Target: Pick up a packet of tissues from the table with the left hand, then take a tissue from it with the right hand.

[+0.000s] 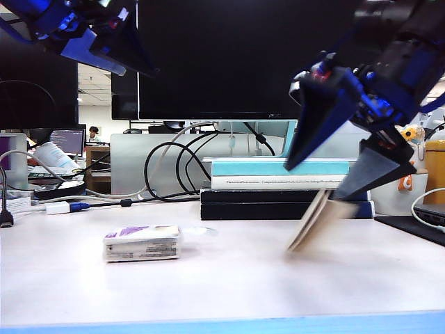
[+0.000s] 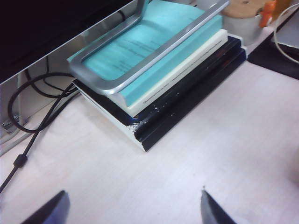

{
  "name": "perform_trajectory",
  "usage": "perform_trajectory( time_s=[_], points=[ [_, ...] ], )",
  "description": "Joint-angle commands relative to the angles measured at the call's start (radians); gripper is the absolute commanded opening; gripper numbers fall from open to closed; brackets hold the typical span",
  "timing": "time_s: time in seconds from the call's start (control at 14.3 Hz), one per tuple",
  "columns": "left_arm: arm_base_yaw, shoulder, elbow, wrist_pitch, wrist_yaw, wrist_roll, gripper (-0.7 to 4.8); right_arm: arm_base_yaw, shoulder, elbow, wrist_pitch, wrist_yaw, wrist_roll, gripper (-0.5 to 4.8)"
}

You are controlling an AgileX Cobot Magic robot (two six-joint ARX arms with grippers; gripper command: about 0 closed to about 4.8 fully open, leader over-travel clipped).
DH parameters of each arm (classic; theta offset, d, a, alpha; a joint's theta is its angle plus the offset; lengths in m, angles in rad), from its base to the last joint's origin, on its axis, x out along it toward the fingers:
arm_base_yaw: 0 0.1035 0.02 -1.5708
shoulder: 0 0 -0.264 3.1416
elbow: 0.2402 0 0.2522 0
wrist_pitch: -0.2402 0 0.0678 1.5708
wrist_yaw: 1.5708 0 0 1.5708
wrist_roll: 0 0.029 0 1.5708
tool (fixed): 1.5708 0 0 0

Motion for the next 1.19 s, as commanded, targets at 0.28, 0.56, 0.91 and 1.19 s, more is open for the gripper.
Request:
perform_trajectory(
  time_s=[0.28,0.56,0.91,1.19],
  points=[
    [0.000,-0.095,-0.010,0.070,-0.064,-0.024,3.73,-0.012,-0.084,0.034,-0.018,0.045,-0.023,4.79],
    [0.034,-0.319,-0.238,0.200,-0.181,-0.058,3.72,-0.012,-0.354,0.009,0.208,0.323,-0.025,4.79],
    [0.304,-0.514,-0.410,0.262,-0.024,-0.190,3.71,-0.012,-0.602,-0.229,0.512,0.433,-0.029,4.79],
    [0.613,-0.602,-0.420,0.167,0.231,-0.261,2.71,-0.012,-0.863,-0.499,0.753,0.503,-0.072,2.66]
  ],
)
